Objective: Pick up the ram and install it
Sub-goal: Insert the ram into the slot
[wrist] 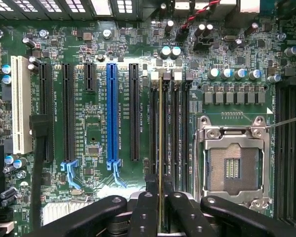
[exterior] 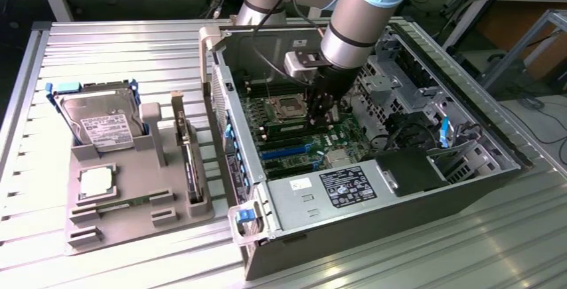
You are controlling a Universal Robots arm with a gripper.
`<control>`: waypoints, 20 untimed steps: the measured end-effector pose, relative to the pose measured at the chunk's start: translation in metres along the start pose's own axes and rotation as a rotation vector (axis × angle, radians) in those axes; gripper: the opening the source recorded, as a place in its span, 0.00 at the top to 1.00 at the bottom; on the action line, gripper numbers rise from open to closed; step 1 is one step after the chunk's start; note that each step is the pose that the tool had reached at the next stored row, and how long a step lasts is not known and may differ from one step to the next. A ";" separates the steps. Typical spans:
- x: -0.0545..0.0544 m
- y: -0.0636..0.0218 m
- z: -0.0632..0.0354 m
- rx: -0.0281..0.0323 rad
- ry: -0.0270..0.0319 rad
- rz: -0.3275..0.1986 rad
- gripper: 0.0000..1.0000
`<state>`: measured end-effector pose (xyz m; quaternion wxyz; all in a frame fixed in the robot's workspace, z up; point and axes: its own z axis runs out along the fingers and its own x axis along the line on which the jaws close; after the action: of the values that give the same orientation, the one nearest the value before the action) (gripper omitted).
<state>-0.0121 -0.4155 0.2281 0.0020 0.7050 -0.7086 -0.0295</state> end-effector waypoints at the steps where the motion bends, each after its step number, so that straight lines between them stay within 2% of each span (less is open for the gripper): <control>1: 0.000 0.0000 0.0002 0.0000 -0.0001 0.000 0.86; 5: 0.002 -0.0002 0.0008 -0.0001 0.0003 0.000 0.86; 6: 0.002 -0.0003 0.0035 -0.0001 0.0008 0.000 0.86; 20: 0.002 -0.0033 0.0035 -0.0028 0.0014 -0.015 0.86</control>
<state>-0.0089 -0.4171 0.2244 0.0033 0.7102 -0.7034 -0.0300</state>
